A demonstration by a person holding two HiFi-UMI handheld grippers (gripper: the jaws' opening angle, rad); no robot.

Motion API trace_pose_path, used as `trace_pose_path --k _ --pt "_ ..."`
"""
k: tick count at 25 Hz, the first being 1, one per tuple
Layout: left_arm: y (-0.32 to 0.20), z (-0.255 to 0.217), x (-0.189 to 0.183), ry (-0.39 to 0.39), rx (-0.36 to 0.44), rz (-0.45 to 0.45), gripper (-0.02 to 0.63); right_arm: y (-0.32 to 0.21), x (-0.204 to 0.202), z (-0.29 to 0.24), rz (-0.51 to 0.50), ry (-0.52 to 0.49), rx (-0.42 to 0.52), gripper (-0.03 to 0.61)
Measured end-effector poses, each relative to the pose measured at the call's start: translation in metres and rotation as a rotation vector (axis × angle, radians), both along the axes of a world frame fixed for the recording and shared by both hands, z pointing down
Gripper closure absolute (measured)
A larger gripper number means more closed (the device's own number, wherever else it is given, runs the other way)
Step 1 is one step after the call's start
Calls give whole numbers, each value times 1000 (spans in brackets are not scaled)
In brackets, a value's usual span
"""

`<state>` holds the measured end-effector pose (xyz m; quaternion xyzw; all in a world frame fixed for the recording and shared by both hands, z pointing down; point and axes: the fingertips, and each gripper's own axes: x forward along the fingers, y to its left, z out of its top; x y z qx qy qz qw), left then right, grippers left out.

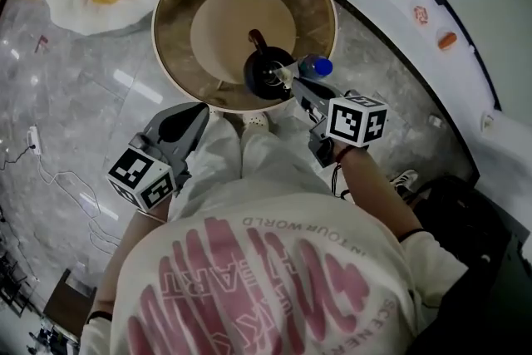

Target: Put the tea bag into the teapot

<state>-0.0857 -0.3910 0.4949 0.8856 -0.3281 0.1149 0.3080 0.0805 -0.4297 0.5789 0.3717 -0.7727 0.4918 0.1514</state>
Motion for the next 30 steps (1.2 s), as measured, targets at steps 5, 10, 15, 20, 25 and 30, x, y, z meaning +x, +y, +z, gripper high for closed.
trace_pose_path --k 5,10,15,20,25,30 --pt "-21 1 -6 0 -18 47 598 -3 -1 21 -49 183 -47 568" --pt "-30 10 -9 23 -28 87 598 -9 -11 28 -141 313 -29 568" --pt "-37 14 -17 30 -40 97 598 -9 -19 39 -250 458 -23 568" --pt "-40 19 -30 27 -58 91 598 -4 -29 52 -420 616 -13 568" --pt "-42 23 -40 35 -72 75 598 -2 -38 63 -557 702 -37 568" --pt "-41 28 -48 39 -84 59 598 -3 -36 73 -643 789 -76 568"
